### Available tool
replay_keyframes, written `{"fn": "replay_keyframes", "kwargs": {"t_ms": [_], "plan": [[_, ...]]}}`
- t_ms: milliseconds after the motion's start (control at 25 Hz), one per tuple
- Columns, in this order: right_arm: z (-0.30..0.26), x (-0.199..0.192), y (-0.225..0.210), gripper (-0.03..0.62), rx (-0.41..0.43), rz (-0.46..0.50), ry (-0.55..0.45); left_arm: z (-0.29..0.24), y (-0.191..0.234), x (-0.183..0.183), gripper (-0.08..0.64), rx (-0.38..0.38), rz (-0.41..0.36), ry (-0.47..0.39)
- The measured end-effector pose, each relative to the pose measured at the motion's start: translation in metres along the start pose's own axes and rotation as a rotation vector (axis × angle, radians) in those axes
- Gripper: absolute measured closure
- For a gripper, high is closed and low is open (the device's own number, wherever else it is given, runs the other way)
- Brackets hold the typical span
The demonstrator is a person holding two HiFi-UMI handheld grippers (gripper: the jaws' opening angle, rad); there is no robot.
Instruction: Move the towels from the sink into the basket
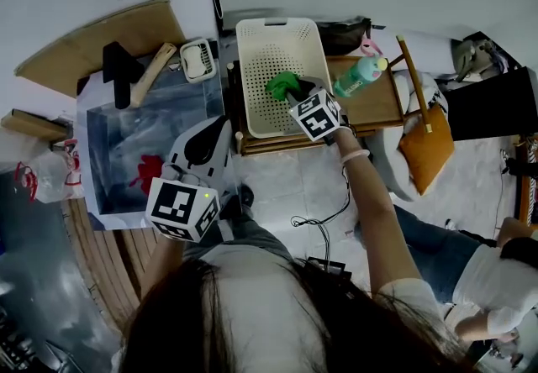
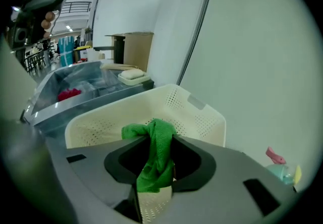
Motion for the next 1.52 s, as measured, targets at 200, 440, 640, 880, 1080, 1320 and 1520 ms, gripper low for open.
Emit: {"fn": "replay_keyframes", "kwargs": {"t_ms": [200, 440, 640, 880, 1080, 1320, 1520], "plan": [[-0.024, -0.006, -0.001, 0.445, 0.036, 0.046, 0.082, -0.001, 0.005, -0.004, 0.552, 0.016, 0.026, 0.011], [-0.04, -0.012, -0.003, 0.425, 0.064, 0.033, 0.144, 0.003, 0.013, -0.011, 0.552, 0.04, 0.045, 0.025], [-0.032, -0.009, 0.0, 0.408, 0.061, -0.002, 0.124, 0.012, 0.018, -0.014, 0.552, 0.057, 0.053, 0.03], [-0.01, -0.001, 0.006, 0.413, 0.044, -0.119, 0.042, 0.029, 0.021, -0.014, 0.552, 0.069, 0.054, 0.02], [0.009, 0.008, 0.017, 0.453, 0.009, -0.175, 0.025, 0.049, 0.027, -0.015, 0.552, 0.073, 0.05, 0.004], [0.033, 0.019, 0.034, 0.511, -0.052, -0.215, -0.024, 0.079, 0.036, -0.018, 0.552, 0.069, 0.036, -0.008], [0.047, 0.024, 0.06, 0.525, -0.066, -0.248, -0.036, 0.106, 0.05, -0.019, 0.552, 0.067, 0.027, -0.019]]}}
Point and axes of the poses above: the fingertips, and each gripper's own axes: z backward along the fingers, y to its left, x out of its top, the point moved 4 cm from there along z, backward along the fingers, and after that the axes turned 13 degrees about y, right-handed, at the moved point
